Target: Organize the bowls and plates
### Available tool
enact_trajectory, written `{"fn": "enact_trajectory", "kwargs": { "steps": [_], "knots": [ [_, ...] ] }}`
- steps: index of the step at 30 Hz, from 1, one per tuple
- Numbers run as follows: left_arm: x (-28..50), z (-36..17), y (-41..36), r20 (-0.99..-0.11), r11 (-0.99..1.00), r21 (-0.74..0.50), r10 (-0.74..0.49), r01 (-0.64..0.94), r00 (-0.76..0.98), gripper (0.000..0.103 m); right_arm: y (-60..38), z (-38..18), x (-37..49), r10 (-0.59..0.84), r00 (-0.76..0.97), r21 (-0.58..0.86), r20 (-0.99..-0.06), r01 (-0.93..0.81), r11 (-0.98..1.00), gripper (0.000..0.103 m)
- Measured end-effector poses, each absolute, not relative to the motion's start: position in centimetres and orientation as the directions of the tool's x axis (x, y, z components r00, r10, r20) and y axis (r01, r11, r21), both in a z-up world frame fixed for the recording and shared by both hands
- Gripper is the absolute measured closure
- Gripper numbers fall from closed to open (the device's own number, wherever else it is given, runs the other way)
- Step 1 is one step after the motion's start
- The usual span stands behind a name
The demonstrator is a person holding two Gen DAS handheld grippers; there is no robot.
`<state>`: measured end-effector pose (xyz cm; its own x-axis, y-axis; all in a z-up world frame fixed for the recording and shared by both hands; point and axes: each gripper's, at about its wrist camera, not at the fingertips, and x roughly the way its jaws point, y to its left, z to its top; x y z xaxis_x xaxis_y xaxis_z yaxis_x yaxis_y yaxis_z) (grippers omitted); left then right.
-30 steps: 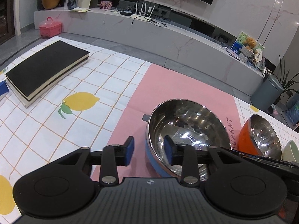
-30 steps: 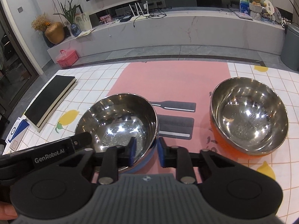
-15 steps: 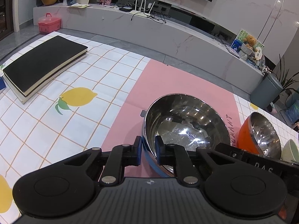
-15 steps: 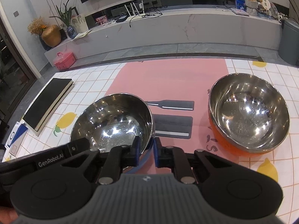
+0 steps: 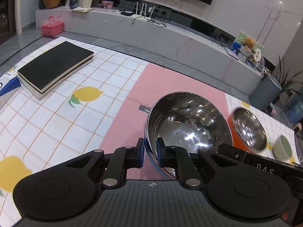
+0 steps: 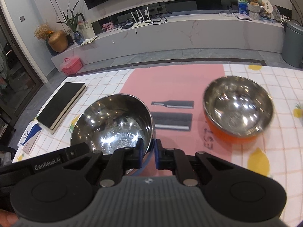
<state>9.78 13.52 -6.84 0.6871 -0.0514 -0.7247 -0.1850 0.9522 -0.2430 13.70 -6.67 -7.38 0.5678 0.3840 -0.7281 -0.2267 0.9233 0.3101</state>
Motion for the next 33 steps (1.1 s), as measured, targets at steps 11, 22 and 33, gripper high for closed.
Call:
{"fn": "enact_trajectory", "kwargs": {
  "steps": [11, 22, 33],
  "knots": [
    [3.5, -5.8, 7.7, -0.735, 0.952, -0.280, -0.131, -0.122, 0.665, 0.089, -14.1, -5.9, 5.6, 0.347, 0.589, 0.315, -0.730, -0.160, 0.935, 0.094],
    [-0.3, -6.7, -0.1, -0.767, 0.964, -0.264, -0.232, 0.035, 0.598, 0.089, -22.3, -6.2, -0.9, 0.263, 0.593, 0.306, -0.761, -0.029, 0.952, 0.094],
    [-2.0, -9.5, -4.3, -0.825, 0.963, -0.247, -0.265, 0.103, 0.498, 0.089, -26.7, -8.9, -4.1, 0.234, 0.537, 0.326, -0.811, 0.081, 0.942, 0.094]
  ]
}}
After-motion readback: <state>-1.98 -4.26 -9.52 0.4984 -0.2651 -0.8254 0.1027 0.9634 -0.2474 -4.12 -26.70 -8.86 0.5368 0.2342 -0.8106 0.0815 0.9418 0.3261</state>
